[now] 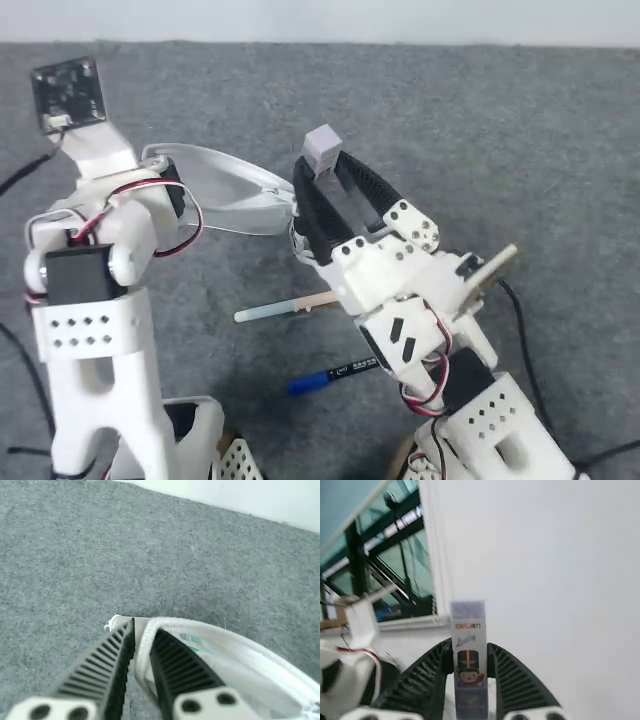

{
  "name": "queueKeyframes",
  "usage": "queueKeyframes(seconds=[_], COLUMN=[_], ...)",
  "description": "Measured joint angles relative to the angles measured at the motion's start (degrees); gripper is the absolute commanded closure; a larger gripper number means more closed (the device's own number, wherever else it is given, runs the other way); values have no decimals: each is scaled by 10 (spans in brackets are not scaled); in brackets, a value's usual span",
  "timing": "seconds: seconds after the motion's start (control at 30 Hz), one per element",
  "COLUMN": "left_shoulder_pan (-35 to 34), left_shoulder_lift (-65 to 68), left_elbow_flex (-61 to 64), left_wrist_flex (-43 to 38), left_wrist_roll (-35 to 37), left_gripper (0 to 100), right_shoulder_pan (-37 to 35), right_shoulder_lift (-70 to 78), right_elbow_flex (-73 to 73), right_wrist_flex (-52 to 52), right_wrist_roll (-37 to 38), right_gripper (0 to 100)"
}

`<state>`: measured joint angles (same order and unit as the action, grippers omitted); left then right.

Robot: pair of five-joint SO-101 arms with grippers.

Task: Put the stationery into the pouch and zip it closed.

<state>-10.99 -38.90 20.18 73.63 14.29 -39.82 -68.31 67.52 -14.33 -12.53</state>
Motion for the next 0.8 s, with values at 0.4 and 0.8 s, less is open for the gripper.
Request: queueKeyframes(seconds=[0.4, 0.8], left_shoulder_pan=[0, -3], left_shoulder_lift=[0, -1], left_elbow_flex=[6, 18], left_wrist_flex=[-1, -13], left_wrist_roll=[0, 0], left_gripper=[989, 989], right_shoulder_pan=[-59, -56], right_shoulder_lift=[296, 484], right_elbow_flex=[-33, -67], right_wrist_flex=[-207, -354], right_wrist_roll=[92, 98], right_gripper=[985, 985])
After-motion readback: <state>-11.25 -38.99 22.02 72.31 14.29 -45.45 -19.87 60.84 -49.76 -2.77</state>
